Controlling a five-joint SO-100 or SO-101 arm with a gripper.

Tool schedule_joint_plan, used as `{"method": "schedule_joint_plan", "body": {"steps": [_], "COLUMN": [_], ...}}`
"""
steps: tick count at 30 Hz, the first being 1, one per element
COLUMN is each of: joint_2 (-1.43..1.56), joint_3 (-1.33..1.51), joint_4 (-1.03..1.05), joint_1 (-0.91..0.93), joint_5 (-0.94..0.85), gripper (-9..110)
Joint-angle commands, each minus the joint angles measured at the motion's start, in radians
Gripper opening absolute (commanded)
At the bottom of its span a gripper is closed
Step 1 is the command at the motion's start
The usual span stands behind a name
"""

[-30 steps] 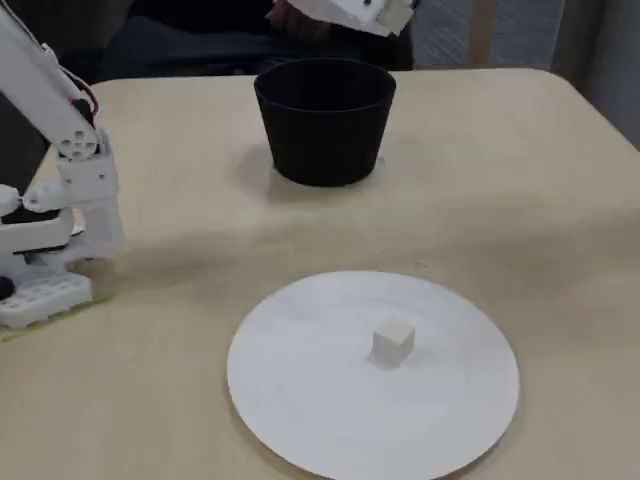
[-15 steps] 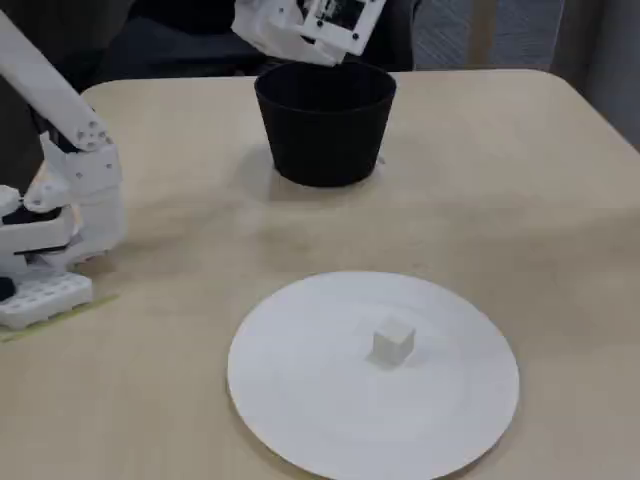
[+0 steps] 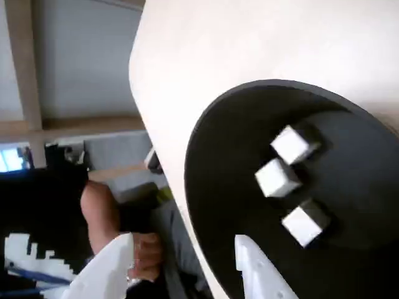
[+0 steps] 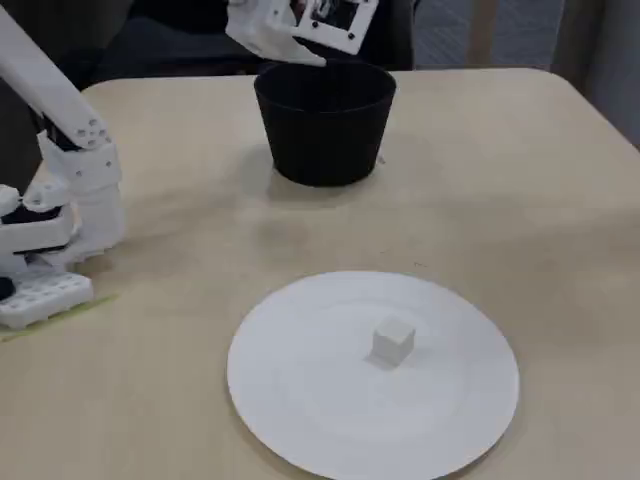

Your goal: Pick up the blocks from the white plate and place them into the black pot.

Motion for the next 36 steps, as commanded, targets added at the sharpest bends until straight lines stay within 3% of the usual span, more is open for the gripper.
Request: {"method": "schedule_joint_plan", "body": {"steps": [1, 4, 10, 24, 30, 36], "joint_2": [0.006, 0.014, 0.034, -0.272, -0.414, -0.485], "joint_3": [-0.005, -0.006, -0.029, -0.436, -0.629, -0.635], "joint_4": [-0.006, 0.000, 0.025, 0.377, 0.640, 0.715], "joint_1": [0.020, 0.035, 0.166, 0.713, 0.861, 0.927], "joint_5": [-0.002, -0.002, 0.035, 0.153, 0.264, 0.327], "gripper": [24, 21, -2, -2, -2, -2]}}
